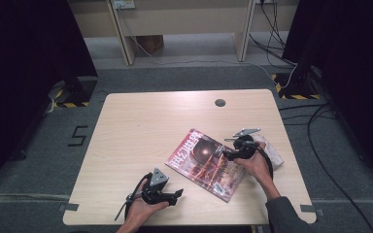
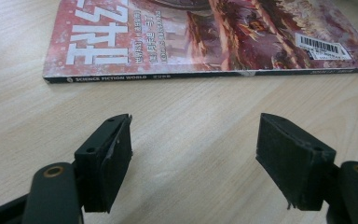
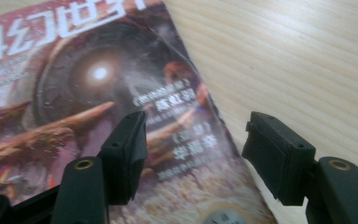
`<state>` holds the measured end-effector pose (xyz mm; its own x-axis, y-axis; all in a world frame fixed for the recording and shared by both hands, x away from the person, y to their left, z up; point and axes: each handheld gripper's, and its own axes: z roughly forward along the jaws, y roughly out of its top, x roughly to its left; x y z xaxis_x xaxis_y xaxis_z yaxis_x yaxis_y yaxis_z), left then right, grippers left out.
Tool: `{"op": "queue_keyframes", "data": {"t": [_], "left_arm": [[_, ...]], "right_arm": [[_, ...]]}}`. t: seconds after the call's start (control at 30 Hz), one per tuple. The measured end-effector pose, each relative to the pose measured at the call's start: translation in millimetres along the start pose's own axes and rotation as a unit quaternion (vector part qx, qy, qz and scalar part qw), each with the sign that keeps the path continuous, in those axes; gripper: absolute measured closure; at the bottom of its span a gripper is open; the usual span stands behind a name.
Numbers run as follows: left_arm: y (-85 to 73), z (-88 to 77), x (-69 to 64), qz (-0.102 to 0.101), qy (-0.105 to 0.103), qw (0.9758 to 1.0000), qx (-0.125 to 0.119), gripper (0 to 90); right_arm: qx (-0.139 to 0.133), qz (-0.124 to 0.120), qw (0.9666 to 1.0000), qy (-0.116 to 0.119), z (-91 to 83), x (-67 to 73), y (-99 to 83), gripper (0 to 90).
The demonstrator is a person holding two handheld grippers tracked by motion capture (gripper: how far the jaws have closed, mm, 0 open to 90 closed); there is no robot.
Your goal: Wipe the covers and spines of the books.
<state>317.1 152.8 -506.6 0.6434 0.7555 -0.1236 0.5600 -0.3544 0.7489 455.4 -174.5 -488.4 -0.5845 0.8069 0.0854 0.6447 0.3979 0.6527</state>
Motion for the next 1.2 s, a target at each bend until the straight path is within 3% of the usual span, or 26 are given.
{"op": "queue_keyframes", "data": {"t": [0.1,0.37,0.57,0.83,1.2], "left_arm": [[0.1,1.1,-0.3,0.001,-0.001,1.0,0.001,26.0],[0.2,1.0,1.5,-0.004,-0.001,1.0,-0.001,26.0],[0.2,1.1,1.0,-0.004,0.0,1.0,-0.002,26.0],[2.5,6.8,0.4,-0.004,-0.002,1.0,0.001,26.6],[5.6,16.2,-1.0,0.0,-0.011,0.9999,0.004,30.5]], "right_arm": [[0.005,0.009,0.9999,0.003,1.8,-3.3,-3.2,38.4],[0.019,0.0,0.9998,0.005,1.4,4.1,-11.6,34.8],[0.016,-0.007,0.9997,0.014,-9.1,16.8,-24.5,33.4],[0.017,-0.018,0.9986,0.046,-26.3,35.7,-47.3,33.5],[0.022,-0.042,0.9963,0.072,-33.7,58.8,-62.3,31.7]]}}
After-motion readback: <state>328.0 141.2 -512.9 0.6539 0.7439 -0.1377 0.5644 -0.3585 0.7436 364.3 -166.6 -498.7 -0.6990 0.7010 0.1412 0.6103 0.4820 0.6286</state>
